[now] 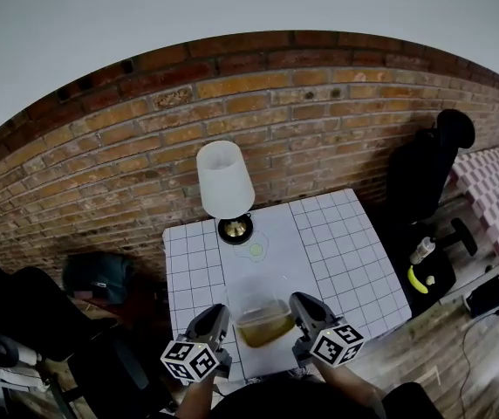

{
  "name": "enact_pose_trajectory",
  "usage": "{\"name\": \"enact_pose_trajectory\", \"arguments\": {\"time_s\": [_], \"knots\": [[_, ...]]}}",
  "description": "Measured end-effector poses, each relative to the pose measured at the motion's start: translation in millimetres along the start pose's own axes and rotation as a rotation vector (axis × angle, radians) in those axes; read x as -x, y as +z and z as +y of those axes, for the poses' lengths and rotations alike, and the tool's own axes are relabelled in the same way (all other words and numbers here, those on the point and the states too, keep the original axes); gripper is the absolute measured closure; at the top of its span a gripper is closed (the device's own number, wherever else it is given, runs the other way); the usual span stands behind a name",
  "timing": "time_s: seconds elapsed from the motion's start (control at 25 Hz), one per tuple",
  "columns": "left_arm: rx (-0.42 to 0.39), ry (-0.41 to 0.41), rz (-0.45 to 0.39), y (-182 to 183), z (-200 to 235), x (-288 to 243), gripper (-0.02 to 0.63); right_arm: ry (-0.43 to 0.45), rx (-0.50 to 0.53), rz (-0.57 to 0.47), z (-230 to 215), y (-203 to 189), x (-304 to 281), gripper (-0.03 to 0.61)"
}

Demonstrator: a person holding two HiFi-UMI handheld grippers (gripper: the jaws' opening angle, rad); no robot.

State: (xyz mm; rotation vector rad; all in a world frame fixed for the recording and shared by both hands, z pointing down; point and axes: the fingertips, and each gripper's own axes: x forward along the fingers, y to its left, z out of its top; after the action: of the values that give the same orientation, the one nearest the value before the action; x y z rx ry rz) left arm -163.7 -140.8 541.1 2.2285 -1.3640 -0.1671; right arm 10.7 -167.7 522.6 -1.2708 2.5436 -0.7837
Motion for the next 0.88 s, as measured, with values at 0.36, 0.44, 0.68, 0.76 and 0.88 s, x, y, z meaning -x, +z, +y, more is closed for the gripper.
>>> {"name": "enact_pose_trajectory", "arguments": {"time_s": [0.36,0.44,0.68,0.76,0.88], "knots": [[-0.041,-0.016,-0.088,36,-18,6,0.577,0.055,0.000,-0.061,27,40,4,0.557],[-0.044,-0.021,-0.106,43,-22,8,0.577,0.067,-0.002,-0.073,31,47,4,0.557],[-0.054,-0.044,-0.183,71,-36,16,0.581,0.107,-0.001,-0.113,45,66,6,0.557],[-0.059,-0.052,-0.206,82,-42,17,0.581,0.117,0.000,-0.129,49,74,7,0.557],[-0.073,-0.061,-0.228,94,-50,19,0.583,0.135,0.002,-0.153,56,86,9,0.557]]}}
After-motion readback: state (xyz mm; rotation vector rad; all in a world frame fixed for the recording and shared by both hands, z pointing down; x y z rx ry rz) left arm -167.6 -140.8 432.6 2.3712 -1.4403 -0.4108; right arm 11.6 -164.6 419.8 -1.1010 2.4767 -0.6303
